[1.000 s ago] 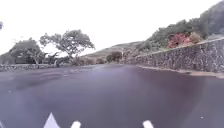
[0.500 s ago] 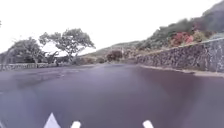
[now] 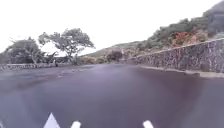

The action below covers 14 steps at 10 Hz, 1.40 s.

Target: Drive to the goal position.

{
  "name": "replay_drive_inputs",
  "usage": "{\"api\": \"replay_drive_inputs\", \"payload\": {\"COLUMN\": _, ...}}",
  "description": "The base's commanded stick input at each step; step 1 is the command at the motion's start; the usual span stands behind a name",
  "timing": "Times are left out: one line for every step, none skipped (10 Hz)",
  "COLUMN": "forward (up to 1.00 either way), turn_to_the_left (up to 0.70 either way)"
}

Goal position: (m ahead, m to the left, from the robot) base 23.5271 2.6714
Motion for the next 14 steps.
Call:
{"api": "replay_drive_inputs", "payload": {"forward": 0.70, "turn_to_the_left": 0.00}}
{"api": "replay_drive_inputs", "payload": {"forward": 0.70, "turn_to_the_left": 0.00}}
{"api": "replay_drive_inputs", "payload": {"forward": 0.70, "turn_to_the_left": 0.00}}
{"api": "replay_drive_inputs", "payload": {"forward": 0.70, "turn_to_the_left": 0.00}}
{"api": "replay_drive_inputs", "payload": {"forward": 0.70, "turn_to_the_left": 0.00}}
{"api": "replay_drive_inputs", "payload": {"forward": 0.70, "turn_to_the_left": 0.00}}
{"api": "replay_drive_inputs", "payload": {"forward": 0.70, "turn_to_the_left": 0.00}}
{"api": "replay_drive_inputs", "payload": {"forward": 0.70, "turn_to_the_left": 0.00}}
{"api": "replay_drive_inputs", "payload": {"forward": 0.70, "turn_to_the_left": 0.00}}
{"api": "replay_drive_inputs", "payload": {"forward": 0.70, "turn_to_the_left": 0.00}}
{"api": "replay_drive_inputs", "payload": {"forward": 0.70, "turn_to_the_left": 0.00}}
{"api": "replay_drive_inputs", "payload": {"forward": 0.70, "turn_to_the_left": 0.00}}
{"api": "replay_drive_inputs", "payload": {"forward": 0.70, "turn_to_the_left": 0.00}}
{"api": "replay_drive_inputs", "payload": {"forward": 0.70, "turn_to_the_left": 0.00}}
